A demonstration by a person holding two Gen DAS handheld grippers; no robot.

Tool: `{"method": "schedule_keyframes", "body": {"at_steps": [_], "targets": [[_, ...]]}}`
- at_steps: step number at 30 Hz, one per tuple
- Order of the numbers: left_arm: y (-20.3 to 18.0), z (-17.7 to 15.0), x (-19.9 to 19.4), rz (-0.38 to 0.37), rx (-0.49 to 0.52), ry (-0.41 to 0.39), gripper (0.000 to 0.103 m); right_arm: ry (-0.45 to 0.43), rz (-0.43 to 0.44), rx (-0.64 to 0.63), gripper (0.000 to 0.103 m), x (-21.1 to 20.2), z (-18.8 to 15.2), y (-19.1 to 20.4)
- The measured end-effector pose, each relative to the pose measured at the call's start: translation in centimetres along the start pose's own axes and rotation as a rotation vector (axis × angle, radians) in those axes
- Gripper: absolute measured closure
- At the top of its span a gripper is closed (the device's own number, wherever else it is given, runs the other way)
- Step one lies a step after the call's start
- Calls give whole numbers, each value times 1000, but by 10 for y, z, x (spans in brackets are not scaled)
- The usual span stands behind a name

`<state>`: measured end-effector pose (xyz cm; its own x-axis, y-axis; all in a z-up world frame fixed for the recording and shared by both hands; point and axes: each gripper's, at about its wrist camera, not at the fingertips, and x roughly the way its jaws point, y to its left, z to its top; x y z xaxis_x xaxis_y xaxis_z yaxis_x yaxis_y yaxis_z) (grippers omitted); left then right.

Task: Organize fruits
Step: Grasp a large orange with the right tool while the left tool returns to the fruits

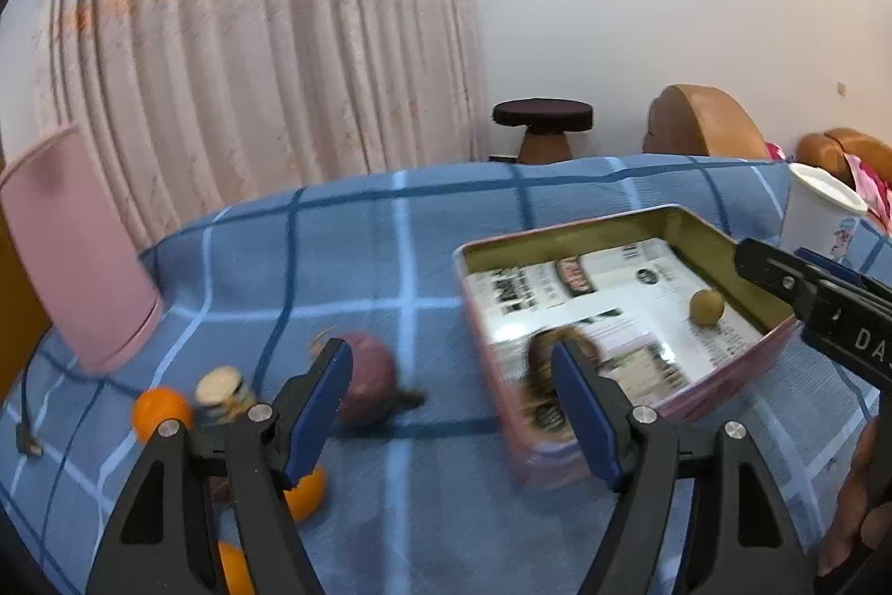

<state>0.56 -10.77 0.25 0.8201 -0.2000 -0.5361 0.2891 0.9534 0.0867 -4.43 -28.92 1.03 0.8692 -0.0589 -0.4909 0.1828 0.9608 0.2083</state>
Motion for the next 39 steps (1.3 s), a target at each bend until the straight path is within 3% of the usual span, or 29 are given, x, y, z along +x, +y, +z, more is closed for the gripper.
{"method": "schedule_keyframes", "body": {"at_steps": [9,22,25,33,39], "targets": [[40,-16,-9,38,-53,20,28,10,9,-19,29,-7,-11,28],[85,-29,-16,67,-88,36,28,77,112,-72,29,-13,-35,91],[102,-32,-18,104,-80,33,28,100,141,-96,29,-13,-41,107],[188,-41,-17,191,-250,62,28,187,264,-203,29,-7,-61,165],[225,-50,-19,293,-318,66,28,279,362,-305,32,3,-80,217]]}}
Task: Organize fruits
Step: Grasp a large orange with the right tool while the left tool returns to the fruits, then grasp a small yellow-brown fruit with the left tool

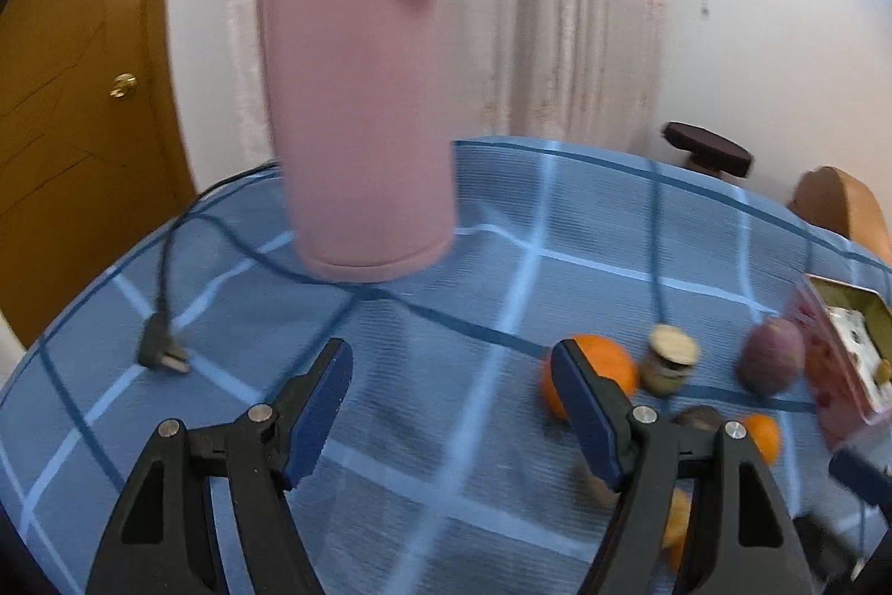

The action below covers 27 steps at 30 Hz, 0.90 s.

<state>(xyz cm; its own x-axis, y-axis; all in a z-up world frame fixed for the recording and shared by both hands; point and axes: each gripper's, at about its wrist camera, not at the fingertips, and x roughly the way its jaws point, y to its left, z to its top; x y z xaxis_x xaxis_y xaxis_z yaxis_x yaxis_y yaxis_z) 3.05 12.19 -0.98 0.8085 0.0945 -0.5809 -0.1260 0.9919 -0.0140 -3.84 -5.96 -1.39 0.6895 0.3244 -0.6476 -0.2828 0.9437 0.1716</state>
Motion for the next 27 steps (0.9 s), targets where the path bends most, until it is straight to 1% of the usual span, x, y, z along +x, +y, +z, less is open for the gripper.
{"method": "schedule_keyframes", "body": {"at_steps": [2,4,5,7,8,9,12,14,16,20,22,25,27], "targets": [[5,0,1,5,-11,7,28,42,13,-31,34,11,-1,12],[8,1,1,-3,-20,10,28,93,24,-48,41,25,-1,23],[9,1,1,-10,-25,11,28,114,24,-51,43,30,-1,25],[9,1,1,-30,-27,14,28,165,24,-51,51,42,-1,26],[8,0,0,-35,-23,14,28,171,22,-50,52,44,-1,26],[5,-1,-1,-38,-10,12,28,165,29,-48,56,42,-1,26],[-2,-1,-4,-38,25,1,28,167,52,-34,57,40,-1,21],[-5,-1,-6,-44,37,-7,28,153,56,-18,57,36,-1,17],[-7,-2,-8,-48,38,-13,28,117,54,-5,57,30,0,12],[-10,-3,-10,-42,44,-20,28,14,-13,-21,57,8,3,1],[-14,-4,-12,-39,57,-23,28,-23,-43,-24,57,0,4,-5],[-21,-7,-17,-34,72,-22,28,-49,-90,-34,57,-7,3,-11],[-26,-10,-20,-21,85,-21,28,-54,-104,-27,57,-8,5,-16]]}}
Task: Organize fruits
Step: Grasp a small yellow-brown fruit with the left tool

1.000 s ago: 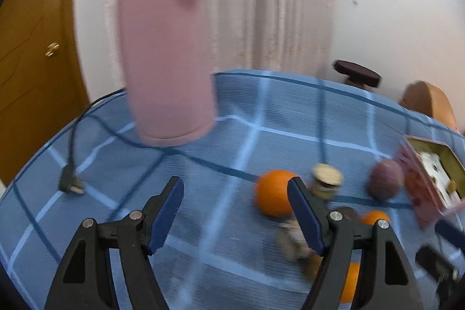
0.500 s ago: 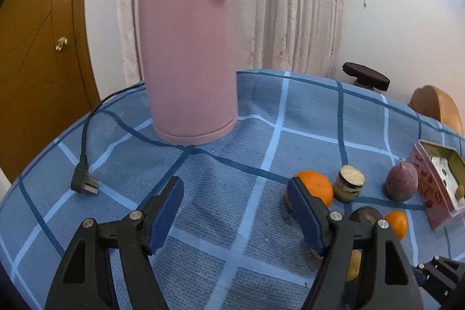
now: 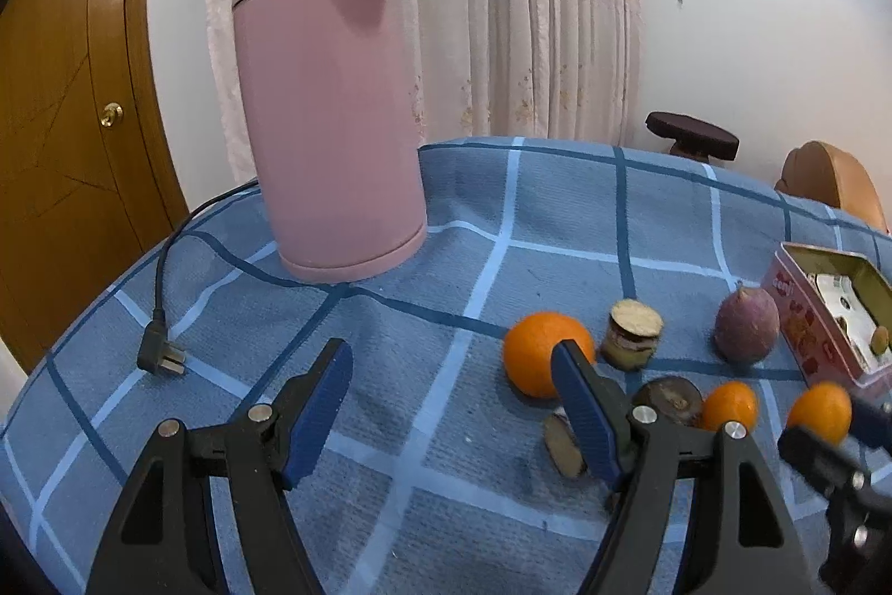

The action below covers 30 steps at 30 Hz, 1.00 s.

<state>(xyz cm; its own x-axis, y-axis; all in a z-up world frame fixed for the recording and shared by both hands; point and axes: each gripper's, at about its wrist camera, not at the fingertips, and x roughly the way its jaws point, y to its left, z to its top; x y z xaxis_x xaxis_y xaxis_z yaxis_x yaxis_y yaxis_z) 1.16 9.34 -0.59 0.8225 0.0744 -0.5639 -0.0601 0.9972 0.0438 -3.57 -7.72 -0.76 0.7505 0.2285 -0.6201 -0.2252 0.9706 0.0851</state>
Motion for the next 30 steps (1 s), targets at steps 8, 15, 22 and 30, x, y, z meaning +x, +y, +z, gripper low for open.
{"method": "schedule_keyframes", "body": {"at_steps": [8,15,22,30], "targets": [[-27,-12,-12,-35,54,39,28,-34,-36,5,57,-9,3,-15],[-44,-23,-9,-129,79,141,29,-48,-40,43,57,-20,2,-34],[-40,-29,0,-227,52,214,42,-49,-22,73,57,-25,3,-44],[-61,-26,16,-229,86,273,70,-70,-12,58,57,-31,5,-41]]}}
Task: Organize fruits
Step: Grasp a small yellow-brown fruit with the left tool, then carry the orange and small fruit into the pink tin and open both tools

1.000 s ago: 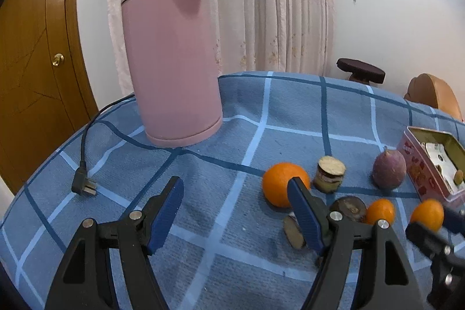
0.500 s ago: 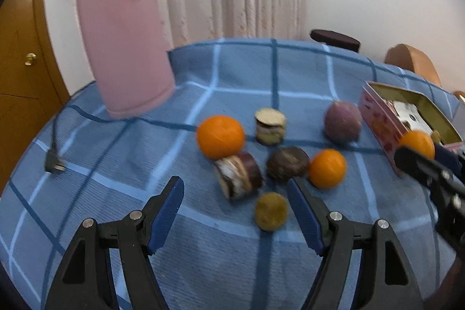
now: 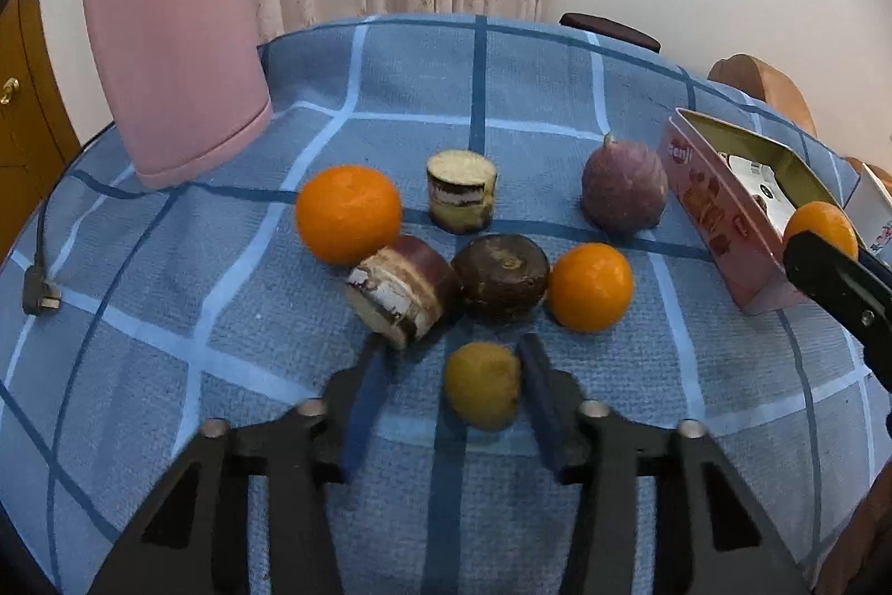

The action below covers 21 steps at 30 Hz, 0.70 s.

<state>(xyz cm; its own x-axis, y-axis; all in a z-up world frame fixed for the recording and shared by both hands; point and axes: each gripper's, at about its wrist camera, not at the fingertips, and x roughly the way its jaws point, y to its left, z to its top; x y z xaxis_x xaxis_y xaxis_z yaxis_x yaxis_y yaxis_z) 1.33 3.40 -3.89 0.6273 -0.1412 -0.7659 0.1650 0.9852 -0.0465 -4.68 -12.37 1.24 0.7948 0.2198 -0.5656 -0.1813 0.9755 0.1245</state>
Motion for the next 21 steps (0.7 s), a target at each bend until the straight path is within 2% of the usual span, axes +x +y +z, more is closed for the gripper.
{"method": "schedule_keyframes", "body": {"at_steps": [1,5,8,12,14,17,21], "targets": [[0,1,0,-4,2,-2,76,-1,-1,1,57,0,0,0],[-3,0,-4,-23,10,-17,76,-7,-2,21,57,-3,1,-6],[-6,-1,-19,0,16,-96,76,-33,-11,15,57,-10,3,-10],[-20,6,-38,-26,32,-205,76,-83,-74,-1,57,-21,8,-26],[-32,13,-43,-42,45,-234,76,-93,-112,28,57,-24,11,-45],[-67,30,-47,-61,121,-288,76,-102,-171,104,57,-27,15,-81],[-107,48,-41,-113,176,-304,76,-102,-261,165,57,-30,17,-126]]}}
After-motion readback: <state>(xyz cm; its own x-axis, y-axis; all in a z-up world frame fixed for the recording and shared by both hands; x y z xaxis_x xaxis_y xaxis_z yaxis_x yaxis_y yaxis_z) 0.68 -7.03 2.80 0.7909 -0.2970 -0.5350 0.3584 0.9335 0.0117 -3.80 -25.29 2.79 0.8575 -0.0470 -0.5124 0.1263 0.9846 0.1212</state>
